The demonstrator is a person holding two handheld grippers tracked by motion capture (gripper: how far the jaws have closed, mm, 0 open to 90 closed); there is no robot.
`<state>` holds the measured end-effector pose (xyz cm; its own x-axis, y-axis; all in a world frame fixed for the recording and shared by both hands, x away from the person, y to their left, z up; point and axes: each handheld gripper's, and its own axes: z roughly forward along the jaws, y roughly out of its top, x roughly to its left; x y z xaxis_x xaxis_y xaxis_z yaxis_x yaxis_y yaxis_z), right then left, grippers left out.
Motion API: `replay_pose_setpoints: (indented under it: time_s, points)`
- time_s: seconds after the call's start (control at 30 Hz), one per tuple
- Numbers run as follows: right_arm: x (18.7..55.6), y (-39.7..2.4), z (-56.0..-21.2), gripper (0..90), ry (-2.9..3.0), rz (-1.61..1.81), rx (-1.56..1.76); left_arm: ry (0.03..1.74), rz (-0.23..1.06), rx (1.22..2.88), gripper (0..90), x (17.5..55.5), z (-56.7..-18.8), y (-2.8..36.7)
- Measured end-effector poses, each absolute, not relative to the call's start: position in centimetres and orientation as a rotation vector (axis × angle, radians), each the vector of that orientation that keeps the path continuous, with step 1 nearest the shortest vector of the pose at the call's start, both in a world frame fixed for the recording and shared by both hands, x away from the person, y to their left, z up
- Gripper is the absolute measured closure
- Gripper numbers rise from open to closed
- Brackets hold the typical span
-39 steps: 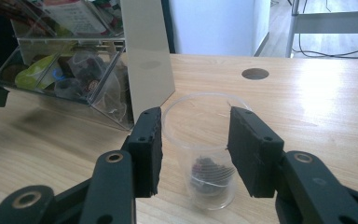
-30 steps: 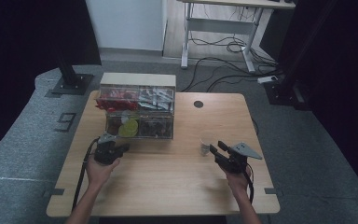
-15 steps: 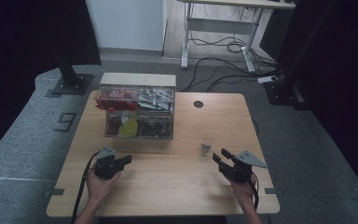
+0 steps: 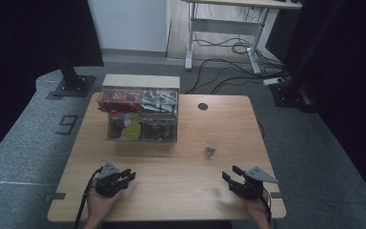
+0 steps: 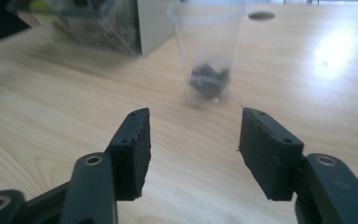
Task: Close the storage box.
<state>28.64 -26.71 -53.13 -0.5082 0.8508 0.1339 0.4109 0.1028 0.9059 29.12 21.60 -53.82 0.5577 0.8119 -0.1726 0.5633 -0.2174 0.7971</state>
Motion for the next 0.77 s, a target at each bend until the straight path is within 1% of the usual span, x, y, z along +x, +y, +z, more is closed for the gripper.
replay_pose_setpoints:
  time_s: [0.1, 0.3, 0.43, 0.77]
  points:
    - [28.8, -27.1, -53.9, 40.6, 1.982, 1.365, 1.259, 1.121, 0.350, 1.928, 59.2, 29.2, -54.0, 21.4]
    - [29.1, -27.2, -54.4, 40.4, 1.985, 1.345, 1.296, 1.158, 0.350, 1.944, 49.2, 29.6, -54.3, 21.6]
    - [29.2, -27.2, -54.5, 40.4, 1.988, 1.332, 1.297, 1.154, 0.375, 1.944, 46.7, 29.5, -54.3, 21.7]
    - [29.5, -27.2, -54.9, 40.4, 2.003, 1.297, 1.307, 1.149, 0.368, 1.945, 42.7, 29.5, -54.4, 21.4]
